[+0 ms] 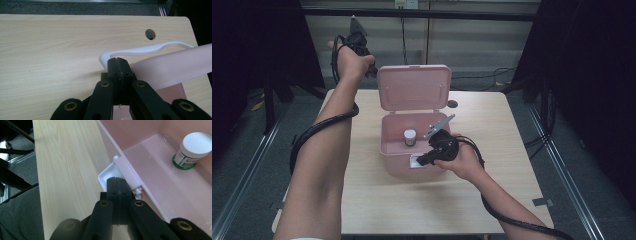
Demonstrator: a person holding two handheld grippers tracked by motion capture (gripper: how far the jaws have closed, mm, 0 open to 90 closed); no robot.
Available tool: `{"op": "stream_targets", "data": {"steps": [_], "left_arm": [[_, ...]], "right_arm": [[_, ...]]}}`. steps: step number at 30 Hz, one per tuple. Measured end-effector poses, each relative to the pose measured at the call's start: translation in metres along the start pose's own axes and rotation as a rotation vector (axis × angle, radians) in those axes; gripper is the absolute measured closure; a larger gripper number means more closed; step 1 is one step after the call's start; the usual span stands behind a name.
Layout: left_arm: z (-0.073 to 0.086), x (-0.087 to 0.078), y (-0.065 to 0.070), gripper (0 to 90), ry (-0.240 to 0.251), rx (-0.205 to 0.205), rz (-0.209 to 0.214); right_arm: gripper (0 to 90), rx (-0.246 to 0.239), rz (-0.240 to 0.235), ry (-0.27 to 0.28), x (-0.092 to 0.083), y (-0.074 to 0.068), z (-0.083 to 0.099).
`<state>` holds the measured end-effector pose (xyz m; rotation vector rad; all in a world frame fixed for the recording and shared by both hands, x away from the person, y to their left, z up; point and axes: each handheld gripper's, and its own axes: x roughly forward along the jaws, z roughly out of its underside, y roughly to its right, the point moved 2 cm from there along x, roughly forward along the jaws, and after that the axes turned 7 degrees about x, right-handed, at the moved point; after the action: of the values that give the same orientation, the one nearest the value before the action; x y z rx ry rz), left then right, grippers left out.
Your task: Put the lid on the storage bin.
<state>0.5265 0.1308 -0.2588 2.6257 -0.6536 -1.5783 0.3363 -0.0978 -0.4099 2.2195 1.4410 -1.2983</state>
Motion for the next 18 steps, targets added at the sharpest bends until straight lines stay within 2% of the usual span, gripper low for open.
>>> {"op": "stream_targets", "data": {"steps": [4, 6, 18], "left_arm": [[0.004, -0.001, -0.001, 90.0, -0.003, -0.025, 0.044], [0.007, -0.002, -0.001, 90.0, -0.016, -0.02, 0.05], [0.023, -0.002, 0.004, 90.0, -0.046, 0.004, 0.051]], "right_arm": [[90.0, 0.008, -0.005, 0.002, 0.001, 0.001, -0.001], [90.0, 0.011, -0.005, -0.002, 0.001, 0.001, -0.002], [90.0, 0.015, 0.001, -0.003, 0.001, 0.001, -0.002]]}}
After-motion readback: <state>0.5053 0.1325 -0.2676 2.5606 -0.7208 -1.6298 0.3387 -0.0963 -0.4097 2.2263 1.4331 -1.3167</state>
